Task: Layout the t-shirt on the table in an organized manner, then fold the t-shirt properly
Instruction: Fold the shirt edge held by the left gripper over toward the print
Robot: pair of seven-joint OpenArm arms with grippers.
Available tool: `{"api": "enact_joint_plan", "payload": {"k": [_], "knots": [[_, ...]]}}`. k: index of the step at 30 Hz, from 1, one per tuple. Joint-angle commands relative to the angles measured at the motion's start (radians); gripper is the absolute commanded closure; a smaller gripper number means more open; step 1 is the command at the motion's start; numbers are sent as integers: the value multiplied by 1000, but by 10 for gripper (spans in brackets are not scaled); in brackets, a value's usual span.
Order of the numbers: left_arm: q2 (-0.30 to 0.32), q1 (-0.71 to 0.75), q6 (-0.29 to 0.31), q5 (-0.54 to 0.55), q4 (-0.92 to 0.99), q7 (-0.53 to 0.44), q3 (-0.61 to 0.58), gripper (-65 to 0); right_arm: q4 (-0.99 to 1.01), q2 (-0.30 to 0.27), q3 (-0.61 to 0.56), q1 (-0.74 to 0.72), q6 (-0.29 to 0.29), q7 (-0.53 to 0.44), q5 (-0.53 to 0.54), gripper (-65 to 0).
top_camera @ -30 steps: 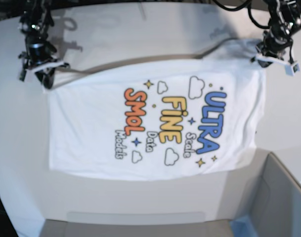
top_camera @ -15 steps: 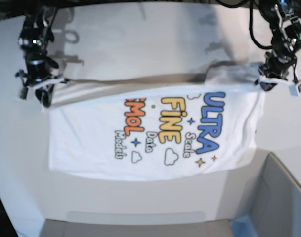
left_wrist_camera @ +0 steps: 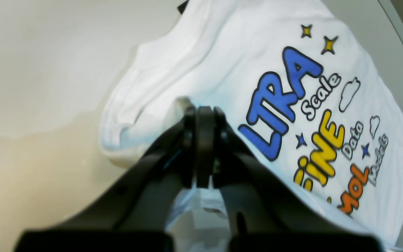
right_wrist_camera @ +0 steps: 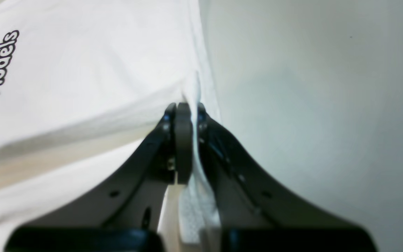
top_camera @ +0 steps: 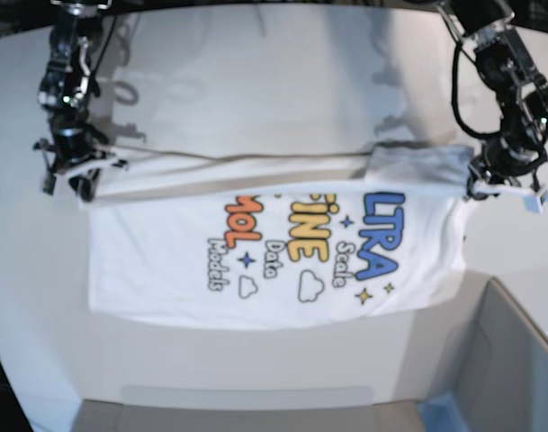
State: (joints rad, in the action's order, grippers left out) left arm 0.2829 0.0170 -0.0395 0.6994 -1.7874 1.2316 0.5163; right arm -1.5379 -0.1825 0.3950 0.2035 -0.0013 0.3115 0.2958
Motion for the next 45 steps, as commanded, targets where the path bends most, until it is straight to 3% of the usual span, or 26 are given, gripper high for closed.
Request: {"api": "enact_joint_plan", "payload": {"k": [1, 14, 24, 37, 45], "knots": [[17, -35, 2, 4, 1, -8, 2, 0, -8, -16, 5, -11, -4, -27, 0, 0], [22, -173, 2, 4, 154, -6, -3, 0, 3, -44, -23, -43, -4, -27, 0, 0], [43, -248, -3, 1, 208, -20, -100, 0, 10, -47, -23, -37, -4, -25, 0, 0], [91, -276, -3, 1, 412, -192, -183, 0, 52, -51, -20, -45, -4, -27, 0, 0], [91, -325, -3, 1, 413, -198, -193, 0, 52, -51, -20, -46, -4, -27, 0, 0]]}}
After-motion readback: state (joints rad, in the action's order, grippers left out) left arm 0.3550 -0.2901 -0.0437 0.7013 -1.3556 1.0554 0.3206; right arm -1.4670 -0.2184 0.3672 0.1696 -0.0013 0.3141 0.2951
